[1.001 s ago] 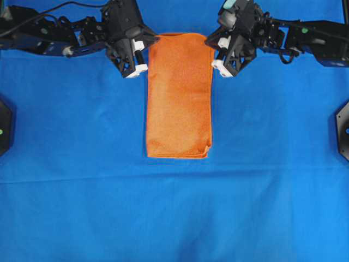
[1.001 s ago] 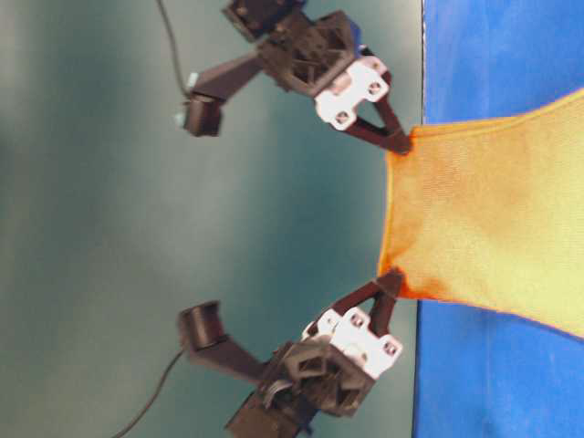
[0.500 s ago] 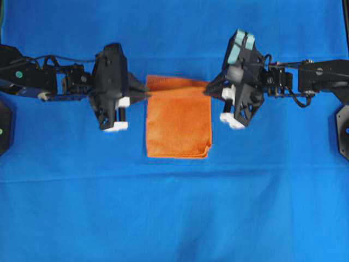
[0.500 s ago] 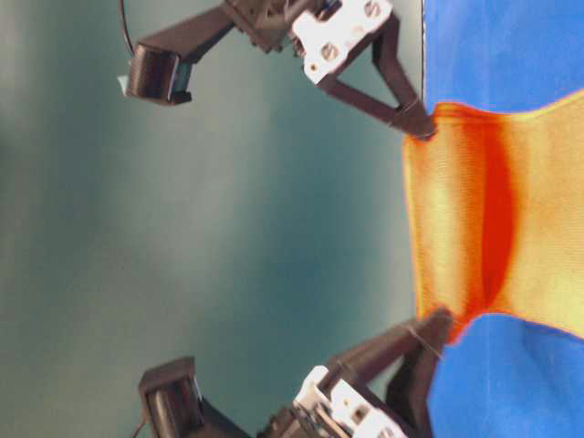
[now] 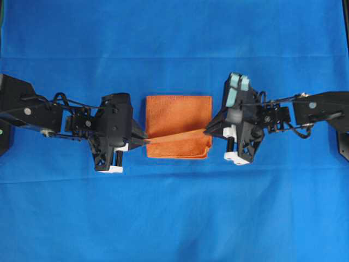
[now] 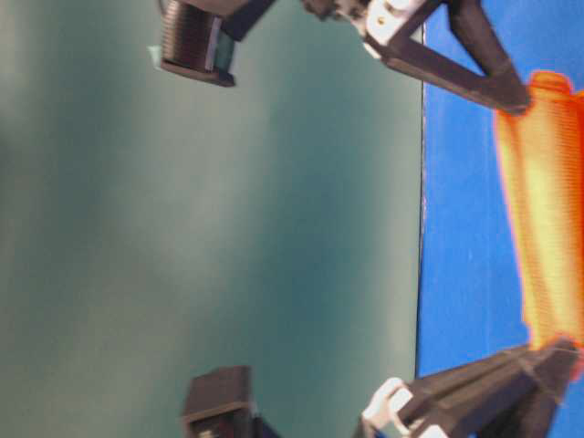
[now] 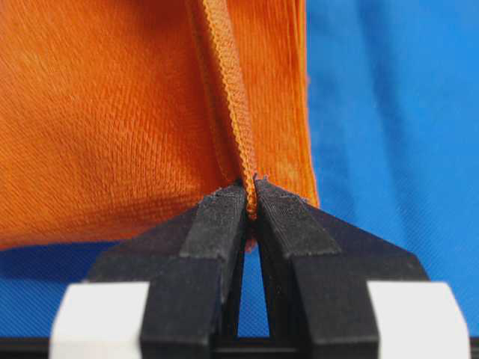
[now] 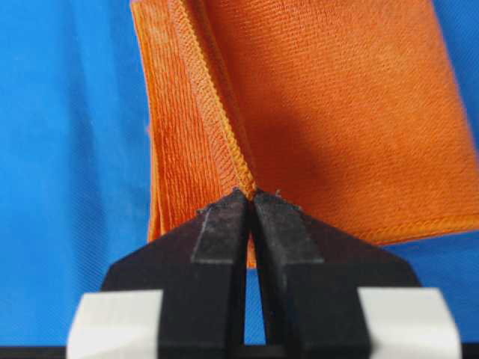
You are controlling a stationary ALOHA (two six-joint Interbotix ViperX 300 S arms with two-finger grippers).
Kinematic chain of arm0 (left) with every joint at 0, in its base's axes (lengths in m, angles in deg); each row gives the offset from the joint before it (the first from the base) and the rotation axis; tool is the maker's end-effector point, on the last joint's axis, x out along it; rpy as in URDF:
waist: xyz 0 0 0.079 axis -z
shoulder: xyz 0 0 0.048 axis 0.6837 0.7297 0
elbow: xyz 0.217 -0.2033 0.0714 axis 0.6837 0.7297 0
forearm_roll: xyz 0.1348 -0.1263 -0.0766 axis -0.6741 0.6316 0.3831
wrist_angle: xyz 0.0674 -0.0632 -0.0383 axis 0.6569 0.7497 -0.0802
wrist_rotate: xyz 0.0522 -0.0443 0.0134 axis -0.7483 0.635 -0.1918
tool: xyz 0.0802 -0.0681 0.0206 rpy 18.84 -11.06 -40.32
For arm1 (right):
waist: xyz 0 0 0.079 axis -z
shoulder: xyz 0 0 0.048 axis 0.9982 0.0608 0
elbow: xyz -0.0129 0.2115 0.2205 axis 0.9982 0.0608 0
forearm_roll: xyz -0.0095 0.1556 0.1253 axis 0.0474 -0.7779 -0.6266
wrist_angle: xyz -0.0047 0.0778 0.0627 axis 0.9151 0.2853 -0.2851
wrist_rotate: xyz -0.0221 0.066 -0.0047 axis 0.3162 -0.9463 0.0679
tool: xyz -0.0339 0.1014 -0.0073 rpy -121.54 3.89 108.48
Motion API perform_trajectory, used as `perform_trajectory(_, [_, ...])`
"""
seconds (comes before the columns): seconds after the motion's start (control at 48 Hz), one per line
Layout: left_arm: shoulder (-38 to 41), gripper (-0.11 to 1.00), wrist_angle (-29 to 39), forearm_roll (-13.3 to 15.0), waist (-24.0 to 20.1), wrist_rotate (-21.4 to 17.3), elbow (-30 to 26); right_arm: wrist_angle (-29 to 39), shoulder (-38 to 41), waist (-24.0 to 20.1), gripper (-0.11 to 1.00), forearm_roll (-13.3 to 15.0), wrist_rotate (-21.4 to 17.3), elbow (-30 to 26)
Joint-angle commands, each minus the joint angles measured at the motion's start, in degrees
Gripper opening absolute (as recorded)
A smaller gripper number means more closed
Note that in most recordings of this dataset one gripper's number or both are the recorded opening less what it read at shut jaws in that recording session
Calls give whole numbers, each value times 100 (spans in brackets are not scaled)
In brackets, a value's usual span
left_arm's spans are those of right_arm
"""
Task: Fold the orange towel.
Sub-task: 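Fold the top half down onto the bottom half with both grippers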
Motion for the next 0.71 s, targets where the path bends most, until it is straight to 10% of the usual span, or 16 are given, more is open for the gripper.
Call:
perform_trajectory(0.0, [44, 2, -79, 9, 70, 26, -44, -88, 88, -9, 2, -18, 0, -18])
perform_trajectory(0.48, [114, 4, -483, 9, 97, 26, -44, -281, 237, -26, 2, -35, -105, -44])
perform_trajectory(0.563, [114, 20, -501, 9, 114, 26, -53, -281, 237, -62, 9, -35, -105, -70])
perform_trajectory(0.688, [35, 58, -422, 9, 114, 18, -53, -229, 193, -132, 47, -35, -88, -176])
